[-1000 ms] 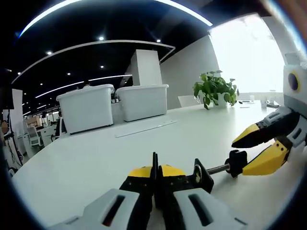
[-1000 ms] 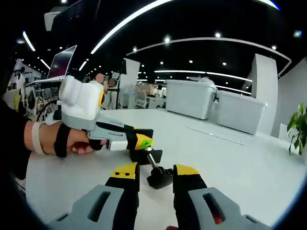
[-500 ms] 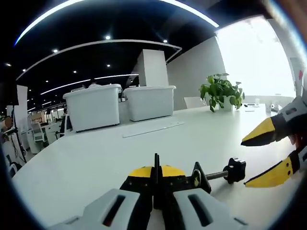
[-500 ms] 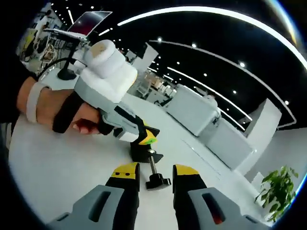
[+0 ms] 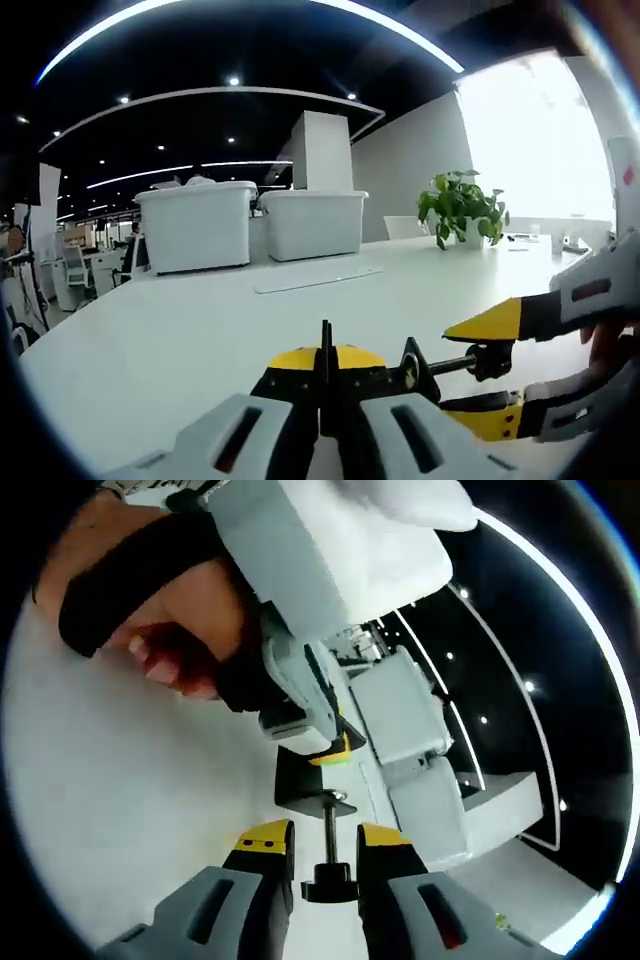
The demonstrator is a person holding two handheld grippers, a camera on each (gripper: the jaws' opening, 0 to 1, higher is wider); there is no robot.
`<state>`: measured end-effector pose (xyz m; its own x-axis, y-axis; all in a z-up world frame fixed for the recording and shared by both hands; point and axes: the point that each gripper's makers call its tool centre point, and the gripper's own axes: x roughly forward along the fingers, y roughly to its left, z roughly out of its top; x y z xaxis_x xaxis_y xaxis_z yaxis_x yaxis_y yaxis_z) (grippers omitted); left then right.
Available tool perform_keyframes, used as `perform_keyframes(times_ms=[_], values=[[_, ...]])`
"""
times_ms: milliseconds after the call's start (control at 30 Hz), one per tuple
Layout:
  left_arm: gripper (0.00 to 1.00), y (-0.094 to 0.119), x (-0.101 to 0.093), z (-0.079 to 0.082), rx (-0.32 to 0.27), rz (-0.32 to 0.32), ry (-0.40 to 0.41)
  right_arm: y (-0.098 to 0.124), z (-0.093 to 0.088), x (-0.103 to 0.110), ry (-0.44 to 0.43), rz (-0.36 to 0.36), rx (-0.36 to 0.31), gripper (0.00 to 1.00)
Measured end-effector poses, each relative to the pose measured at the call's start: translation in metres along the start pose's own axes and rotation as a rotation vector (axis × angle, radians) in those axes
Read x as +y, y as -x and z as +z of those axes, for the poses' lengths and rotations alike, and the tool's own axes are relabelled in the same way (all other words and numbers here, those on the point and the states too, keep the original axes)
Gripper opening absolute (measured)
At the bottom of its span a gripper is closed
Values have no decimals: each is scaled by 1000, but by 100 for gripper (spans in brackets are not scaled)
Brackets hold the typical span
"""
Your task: Clamp the fixed fixture on the desktop, loosen the retaining clip, secure it to the edge of the desk, and tighten the retaining clip.
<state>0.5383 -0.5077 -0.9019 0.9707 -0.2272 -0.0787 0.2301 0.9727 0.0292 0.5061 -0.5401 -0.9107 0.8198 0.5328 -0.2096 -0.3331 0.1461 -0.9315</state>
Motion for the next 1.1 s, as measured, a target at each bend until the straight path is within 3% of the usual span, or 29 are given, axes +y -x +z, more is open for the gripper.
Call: perform_keyframes(times_ms=[200,333,400,600,767,1100], values=[[3,0,1,0,3,0,8,-3,-1,1,105,-53,35,18],[3,0,0,0,1,-5,15,-9,-2,5,135,-64,56,9],[3,0,0,0,4,-5,11,-10,-3,-2,164,-108,75,5],[3,-1,3,-2,11,-1,30,-17,-4,-1,224,-130,93,5],[3,-1,3,-3,22,0,32,-22,-6,-2,225,-148,114,4],[4,-2,9,1,-1,11,31,-15,-1,-9,232,-220,89,3]])
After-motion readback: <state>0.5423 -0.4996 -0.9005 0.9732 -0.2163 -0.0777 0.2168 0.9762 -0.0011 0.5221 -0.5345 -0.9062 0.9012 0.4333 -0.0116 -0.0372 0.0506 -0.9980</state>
